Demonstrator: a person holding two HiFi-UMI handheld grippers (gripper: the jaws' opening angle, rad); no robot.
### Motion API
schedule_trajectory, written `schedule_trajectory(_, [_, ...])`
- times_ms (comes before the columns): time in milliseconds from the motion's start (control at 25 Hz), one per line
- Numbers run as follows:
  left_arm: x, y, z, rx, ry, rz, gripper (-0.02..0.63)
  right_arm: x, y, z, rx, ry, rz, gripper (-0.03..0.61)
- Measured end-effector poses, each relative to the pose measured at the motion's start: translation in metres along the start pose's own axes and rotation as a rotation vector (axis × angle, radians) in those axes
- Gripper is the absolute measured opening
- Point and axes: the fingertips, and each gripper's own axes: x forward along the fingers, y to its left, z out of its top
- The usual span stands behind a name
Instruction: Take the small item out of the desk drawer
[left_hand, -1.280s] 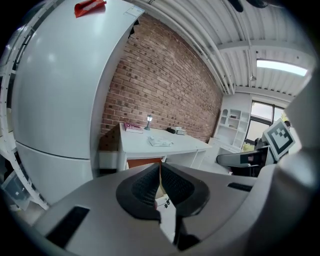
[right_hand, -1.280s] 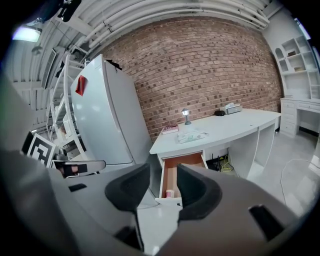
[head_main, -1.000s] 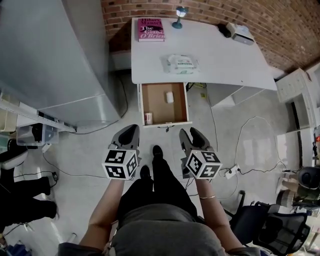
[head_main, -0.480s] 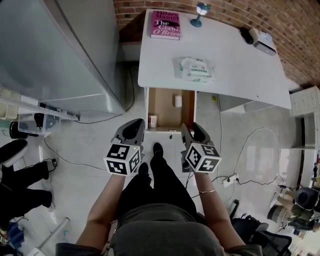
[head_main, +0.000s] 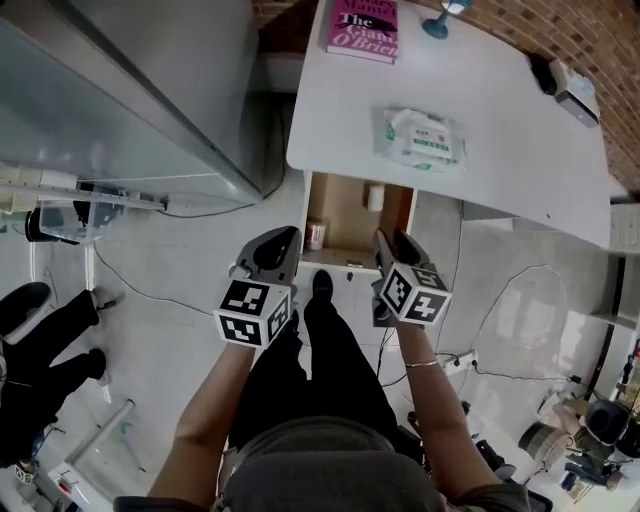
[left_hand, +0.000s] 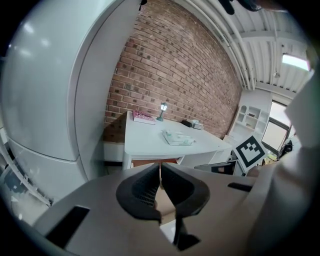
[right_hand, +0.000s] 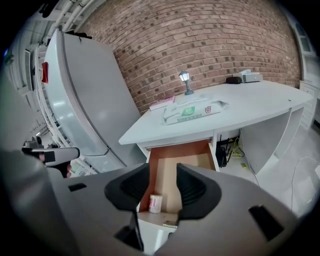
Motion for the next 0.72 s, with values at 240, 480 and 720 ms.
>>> schedule_trajectory(240, [0.022, 0.005, -0.018, -0.027, 0.043, 0.017, 0.028, 0.041, -0.024, -0.013, 0.032, 0.063, -0.040, 0.170])
schedule_trajectory(480, [0.036, 0.008, -0.035, -0.056, 0.065, 0.032, 0.028, 0.071, -0.042, -0.029, 0.058, 0.117, -0.072, 0.175])
schedule_trajectory(720, [0.045, 0.012, -0.048, -0.073, 0.077, 0.048, 0.028, 0.094, -0.052, -0.039, -0.010, 0.172, -0.075, 0.187])
